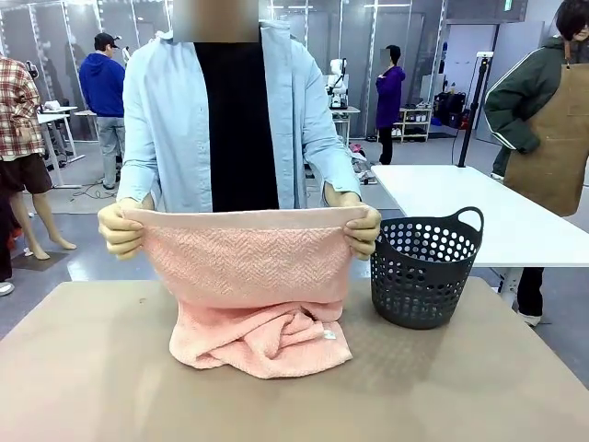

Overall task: Fold the towel.
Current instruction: Grab the top end of the 100 cm Hotel Towel extended by the human.

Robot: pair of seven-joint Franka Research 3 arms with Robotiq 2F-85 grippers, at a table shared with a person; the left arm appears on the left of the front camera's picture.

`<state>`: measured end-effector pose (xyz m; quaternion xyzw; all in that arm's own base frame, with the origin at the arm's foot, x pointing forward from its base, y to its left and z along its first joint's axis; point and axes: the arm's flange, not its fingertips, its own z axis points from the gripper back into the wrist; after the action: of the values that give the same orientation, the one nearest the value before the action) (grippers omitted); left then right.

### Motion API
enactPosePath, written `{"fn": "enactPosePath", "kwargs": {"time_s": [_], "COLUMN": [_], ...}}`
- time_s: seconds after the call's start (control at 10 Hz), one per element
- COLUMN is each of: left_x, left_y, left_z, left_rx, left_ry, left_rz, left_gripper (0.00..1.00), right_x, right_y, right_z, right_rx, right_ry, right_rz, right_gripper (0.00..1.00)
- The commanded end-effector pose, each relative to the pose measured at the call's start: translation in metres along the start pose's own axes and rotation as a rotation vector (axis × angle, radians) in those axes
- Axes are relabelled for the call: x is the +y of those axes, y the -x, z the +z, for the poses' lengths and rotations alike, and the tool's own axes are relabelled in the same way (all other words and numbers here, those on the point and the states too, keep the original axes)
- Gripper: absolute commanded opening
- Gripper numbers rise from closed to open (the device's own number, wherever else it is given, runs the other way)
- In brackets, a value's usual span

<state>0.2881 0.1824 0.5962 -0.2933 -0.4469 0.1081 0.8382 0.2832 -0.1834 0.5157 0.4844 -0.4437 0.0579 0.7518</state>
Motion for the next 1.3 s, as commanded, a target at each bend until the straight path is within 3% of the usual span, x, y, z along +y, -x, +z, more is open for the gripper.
{"fn": "enactPosePath", "kwargs": {"time_s": [0.0,0.4,0.7,0.9,1.0,1.2], "left_x": [-0.051,-0.178,-0.235,-0.257,-0.263,-0.261], "left_y": [-0.032,-0.053,-0.027,-0.012,-0.010,-0.016], "left_z": [0.016,-0.002,-0.033,-0.045,-0.047,-0.044], "left_rx": [0.084,0.182,0.385,0.549,0.558,0.495], "left_ry": [-0.115,-0.269,-0.130,-0.023,-0.010,0.077], "left_rz": [-0.327,-0.952,-1.257,-1.332,-1.328,-1.204], "left_gripper": [1.00,1.00,1.00,1.00,1.00,1.00], "right_x": [0.049,0.155,0.206,0.226,0.230,0.226], "right_y": [-0.033,-0.072,-0.069,-0.056,-0.052,-0.050], "right_z": [-0.017,-0.093,-0.156,-0.193,-0.202,-0.200], "right_rx": [0.138,0.413,0.578,0.694,0.703,0.687], "right_ry": [0.141,0.271,0.289,0.247,0.267,0.257], "right_rz": [0.207,0.625,0.783,0.906,0.931,0.901], "right_gripper": [1.00,1.00,1.00,1.00,1.00,1.00]}}
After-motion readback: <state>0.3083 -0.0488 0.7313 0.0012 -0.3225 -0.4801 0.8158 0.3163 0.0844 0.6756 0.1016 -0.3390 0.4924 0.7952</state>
